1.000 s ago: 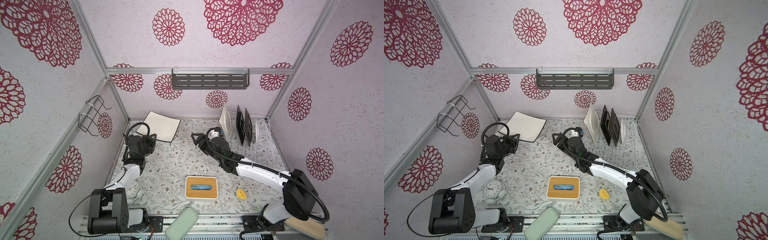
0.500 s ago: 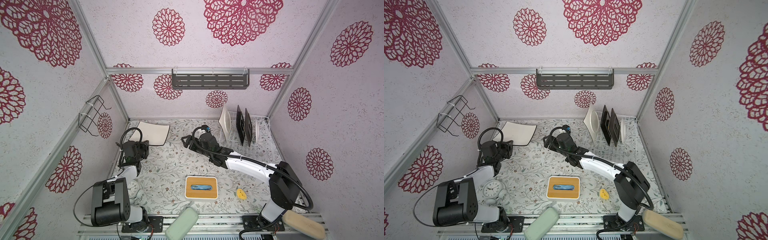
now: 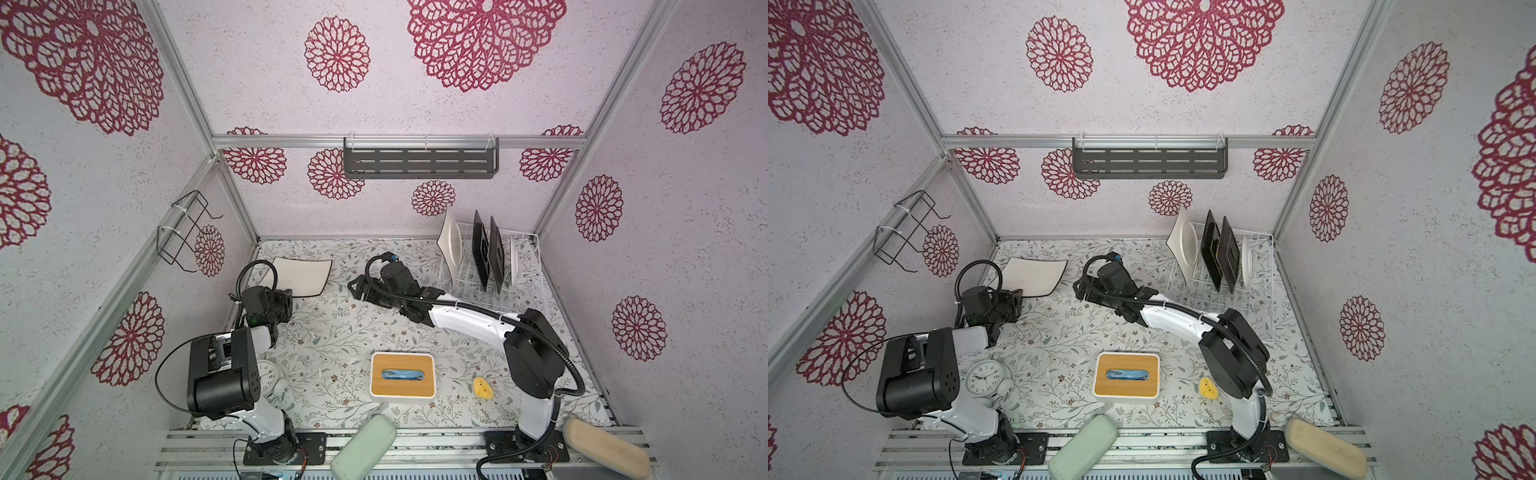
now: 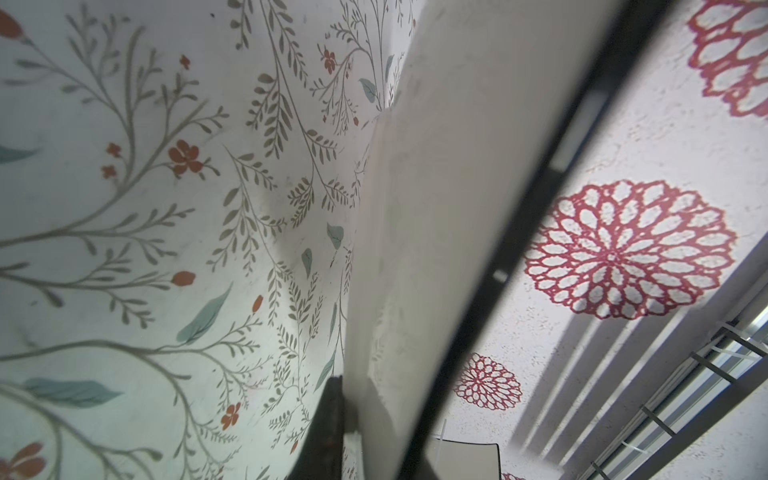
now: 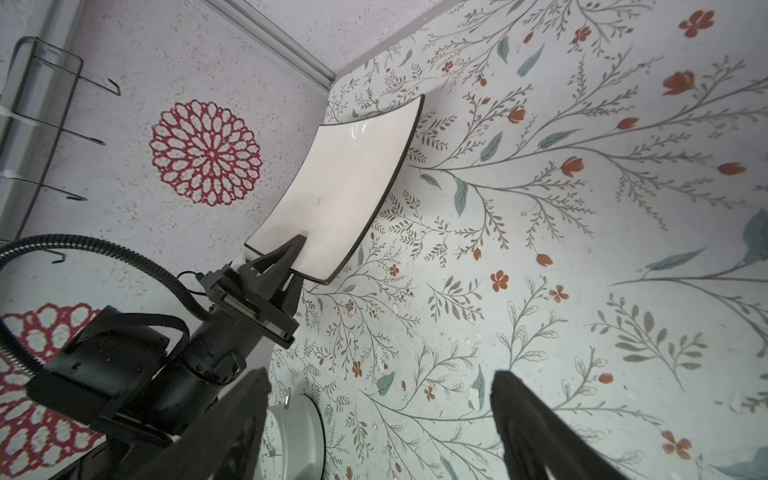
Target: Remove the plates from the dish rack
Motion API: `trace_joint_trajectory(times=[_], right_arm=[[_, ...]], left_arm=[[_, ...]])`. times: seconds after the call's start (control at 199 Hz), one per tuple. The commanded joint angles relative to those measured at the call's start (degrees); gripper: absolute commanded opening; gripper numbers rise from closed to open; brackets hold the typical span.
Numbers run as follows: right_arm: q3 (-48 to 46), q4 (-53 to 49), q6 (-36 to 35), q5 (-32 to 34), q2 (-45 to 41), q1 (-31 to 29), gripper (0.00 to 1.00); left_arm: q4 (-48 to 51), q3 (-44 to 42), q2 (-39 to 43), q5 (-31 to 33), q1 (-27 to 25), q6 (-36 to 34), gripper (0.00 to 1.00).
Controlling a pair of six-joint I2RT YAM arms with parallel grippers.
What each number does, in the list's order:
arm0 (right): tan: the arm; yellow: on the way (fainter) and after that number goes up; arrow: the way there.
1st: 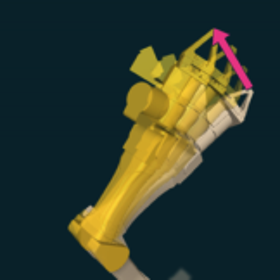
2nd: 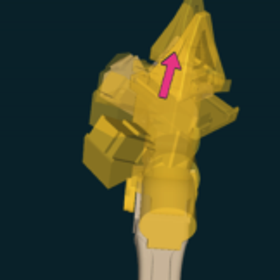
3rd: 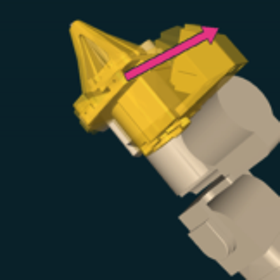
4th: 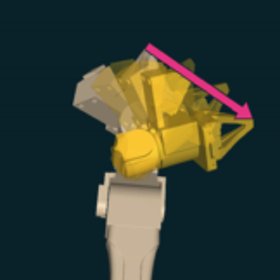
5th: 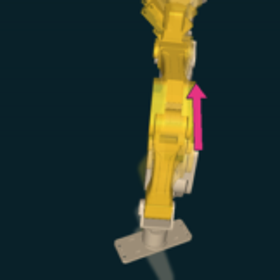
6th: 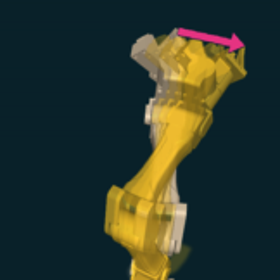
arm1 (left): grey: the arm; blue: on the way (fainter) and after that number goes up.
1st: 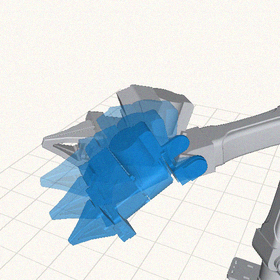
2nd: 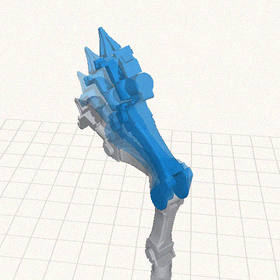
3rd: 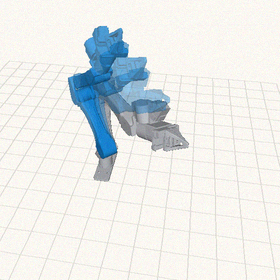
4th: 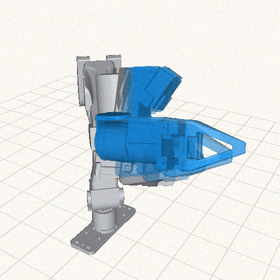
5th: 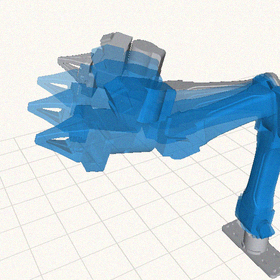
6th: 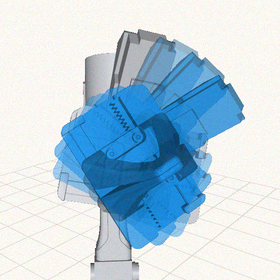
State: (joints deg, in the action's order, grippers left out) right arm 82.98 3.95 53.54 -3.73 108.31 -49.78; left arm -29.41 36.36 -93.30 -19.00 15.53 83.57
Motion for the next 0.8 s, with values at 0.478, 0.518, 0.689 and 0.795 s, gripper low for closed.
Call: trace_joint_trajectory(times=[0.478,0.518,0.689,0.795], right_arm=[[5.5,-1.6,-1.8,-2.4,2.5,0.0,0.87],[5.5,-1.7,-1.8,-2.4,2.6,0.0,0.87],[4.7,-1.8,-1.8,-1.8,2.0,0.1,0.87],[4.6,-1.9,-2.1,-1.6,1.7,0.1,0.87]], left_arm=[[-16.0,5.0,-4.6,-4.3,2.9,0.1,0.0],[-16.2,5.0,-4.8,-4.3,2.9,0.1,0.0],[-16.5,5.3,-5.8,-4.9,3.7,0.0,0.0],[-16.3,5.3,-5.9,-5.1,3.7,-0.6,0.0]])
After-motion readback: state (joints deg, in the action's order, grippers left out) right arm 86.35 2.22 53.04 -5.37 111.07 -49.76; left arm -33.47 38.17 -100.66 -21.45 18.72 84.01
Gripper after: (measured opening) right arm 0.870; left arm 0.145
